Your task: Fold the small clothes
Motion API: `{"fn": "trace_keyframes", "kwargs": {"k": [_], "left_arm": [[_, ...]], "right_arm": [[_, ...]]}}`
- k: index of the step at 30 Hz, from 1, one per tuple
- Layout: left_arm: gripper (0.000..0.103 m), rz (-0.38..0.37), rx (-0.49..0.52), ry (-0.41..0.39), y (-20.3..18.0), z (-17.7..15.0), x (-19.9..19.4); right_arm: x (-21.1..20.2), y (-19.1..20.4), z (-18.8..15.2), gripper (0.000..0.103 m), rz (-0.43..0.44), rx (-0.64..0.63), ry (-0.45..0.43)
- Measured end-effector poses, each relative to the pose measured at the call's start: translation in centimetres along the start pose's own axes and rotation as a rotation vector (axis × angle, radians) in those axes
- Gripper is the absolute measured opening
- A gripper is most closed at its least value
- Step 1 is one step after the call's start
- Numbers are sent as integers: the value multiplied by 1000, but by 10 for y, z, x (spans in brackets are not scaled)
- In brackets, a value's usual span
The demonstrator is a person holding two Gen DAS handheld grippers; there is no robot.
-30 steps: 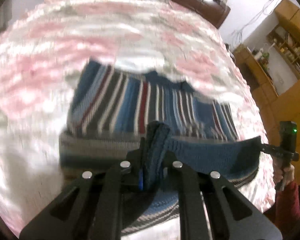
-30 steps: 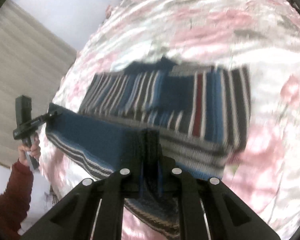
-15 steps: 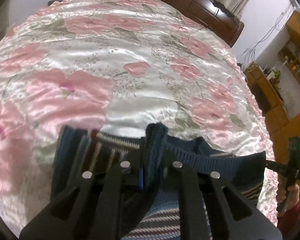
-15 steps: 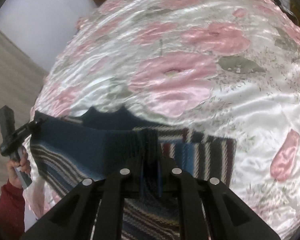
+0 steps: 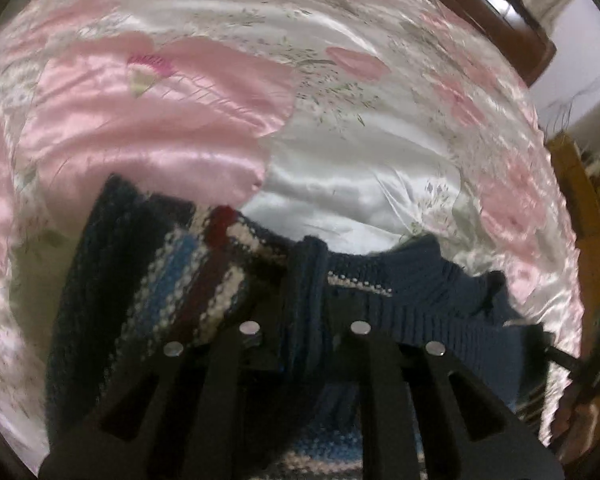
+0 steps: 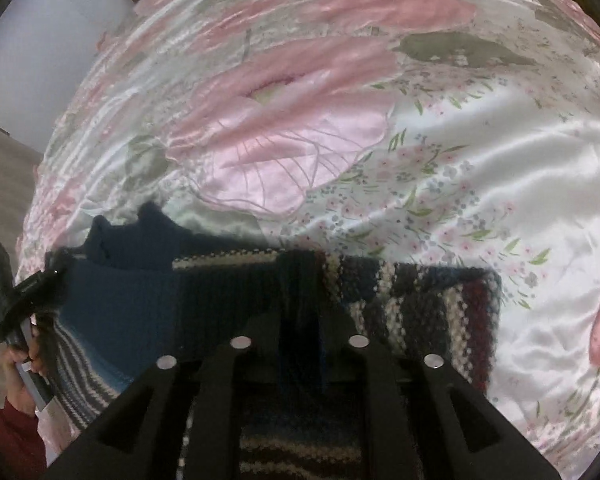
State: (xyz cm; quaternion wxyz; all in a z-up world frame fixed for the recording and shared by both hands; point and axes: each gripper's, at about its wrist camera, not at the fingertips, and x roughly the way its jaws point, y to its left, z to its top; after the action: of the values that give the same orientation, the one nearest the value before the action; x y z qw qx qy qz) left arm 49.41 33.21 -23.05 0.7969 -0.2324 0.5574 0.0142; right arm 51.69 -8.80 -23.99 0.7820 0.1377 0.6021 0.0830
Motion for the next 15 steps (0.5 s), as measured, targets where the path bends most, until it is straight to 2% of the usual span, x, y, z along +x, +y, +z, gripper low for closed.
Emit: {"fn": "trace_keyframes", "kwargs": {"k": [1, 2, 4, 6, 9, 13, 15], "left_arm": [[23, 6, 9, -8, -1, -2, -9], [27, 17, 23, -16, -2, -4, -18], [51, 33, 69, -35, -2, -15, -44], [57, 46, 111, -52, 2, -30, -68], [66, 97, 148, -56, 15, -63, -98], [66, 145, 141, -44, 46, -110, -120], [67, 178, 144, -45, 57, -125, -121]], "right_arm": [[-9, 0, -3, 30, -12, -11, -6], [-17, 1, -5, 33, -19, -27, -11], [-35, 2, -13, 42, -39, -66, -17], [-59, -1, -28, 51, -39, -89, -23], [-89, -13, -61, 54, 23, -100, -9], [-106, -23, -126, 61, 23, -156, 23], [-105, -29, -151, 61, 35, -156, 47]]}}
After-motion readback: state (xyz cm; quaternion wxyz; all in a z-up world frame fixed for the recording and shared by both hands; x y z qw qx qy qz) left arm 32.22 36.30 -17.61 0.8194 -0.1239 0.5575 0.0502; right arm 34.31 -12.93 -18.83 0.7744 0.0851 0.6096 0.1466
